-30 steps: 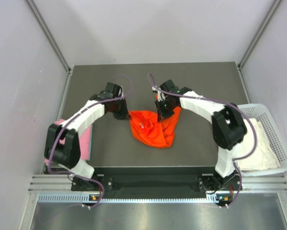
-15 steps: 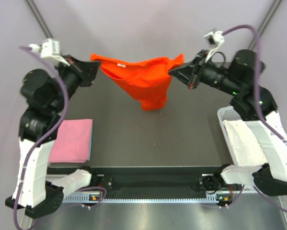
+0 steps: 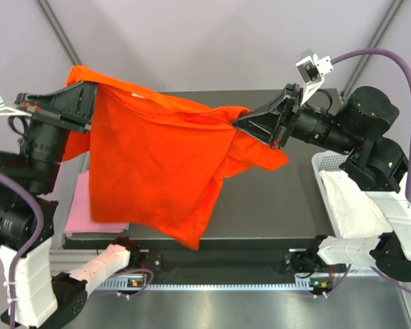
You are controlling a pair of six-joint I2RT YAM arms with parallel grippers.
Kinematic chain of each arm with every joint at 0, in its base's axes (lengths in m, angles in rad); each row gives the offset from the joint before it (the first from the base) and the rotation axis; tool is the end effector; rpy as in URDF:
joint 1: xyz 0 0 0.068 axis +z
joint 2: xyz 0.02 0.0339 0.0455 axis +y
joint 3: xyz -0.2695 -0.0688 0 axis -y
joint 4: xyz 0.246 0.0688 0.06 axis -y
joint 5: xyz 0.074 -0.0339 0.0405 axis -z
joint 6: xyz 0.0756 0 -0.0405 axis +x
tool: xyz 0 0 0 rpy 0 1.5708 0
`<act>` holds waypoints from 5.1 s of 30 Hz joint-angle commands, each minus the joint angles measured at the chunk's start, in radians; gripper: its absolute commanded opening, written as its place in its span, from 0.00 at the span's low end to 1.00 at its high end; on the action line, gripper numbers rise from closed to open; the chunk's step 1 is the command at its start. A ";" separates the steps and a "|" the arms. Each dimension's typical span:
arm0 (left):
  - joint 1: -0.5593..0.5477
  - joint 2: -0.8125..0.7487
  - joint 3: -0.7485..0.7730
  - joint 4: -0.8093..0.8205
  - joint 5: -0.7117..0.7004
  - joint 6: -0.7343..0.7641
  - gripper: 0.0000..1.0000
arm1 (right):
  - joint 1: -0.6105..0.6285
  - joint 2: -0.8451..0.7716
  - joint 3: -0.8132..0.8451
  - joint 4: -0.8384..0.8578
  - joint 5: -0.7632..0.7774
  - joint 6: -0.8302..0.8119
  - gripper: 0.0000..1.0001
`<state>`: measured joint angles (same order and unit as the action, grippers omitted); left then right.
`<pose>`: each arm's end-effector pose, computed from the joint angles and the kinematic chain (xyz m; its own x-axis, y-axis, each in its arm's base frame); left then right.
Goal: Fold and stack the t-shirts
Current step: Flatten the tshirt out
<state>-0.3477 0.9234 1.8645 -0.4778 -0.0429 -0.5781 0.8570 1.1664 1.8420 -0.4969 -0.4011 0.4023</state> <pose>0.0835 -0.0268 0.6294 0.1856 -0.6479 -0.7387 0.4845 0.7144 -0.5049 0.1150 0.1778 0.5874 -0.2639 0.2459 -0.9327 -0.9174 0.2348 0.3214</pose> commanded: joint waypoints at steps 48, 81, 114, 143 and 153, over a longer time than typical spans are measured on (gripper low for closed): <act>-0.194 -0.165 -1.177 -0.194 0.071 -0.244 0.59 | -0.717 0.665 -0.506 -0.078 0.385 -0.230 0.54; -0.198 0.243 -0.915 -0.133 0.222 0.018 0.46 | -0.811 0.757 -0.403 -0.075 0.636 -0.163 0.00; 0.064 0.991 -0.544 0.000 0.131 0.109 0.75 | -0.934 0.668 -0.394 -0.131 0.463 -0.184 0.00; 0.145 1.694 0.458 0.128 -0.127 0.386 0.00 | -0.824 0.271 -0.898 -0.258 0.433 0.046 0.00; 0.128 1.487 0.267 -0.047 -0.113 0.350 0.51 | -0.799 0.164 -1.015 -0.215 0.413 0.115 0.00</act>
<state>-0.2234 2.5355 2.2021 -0.4126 -0.1036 -0.2291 0.0555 1.3808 0.8364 -0.7132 -0.0029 0.5026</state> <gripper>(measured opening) 0.466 0.005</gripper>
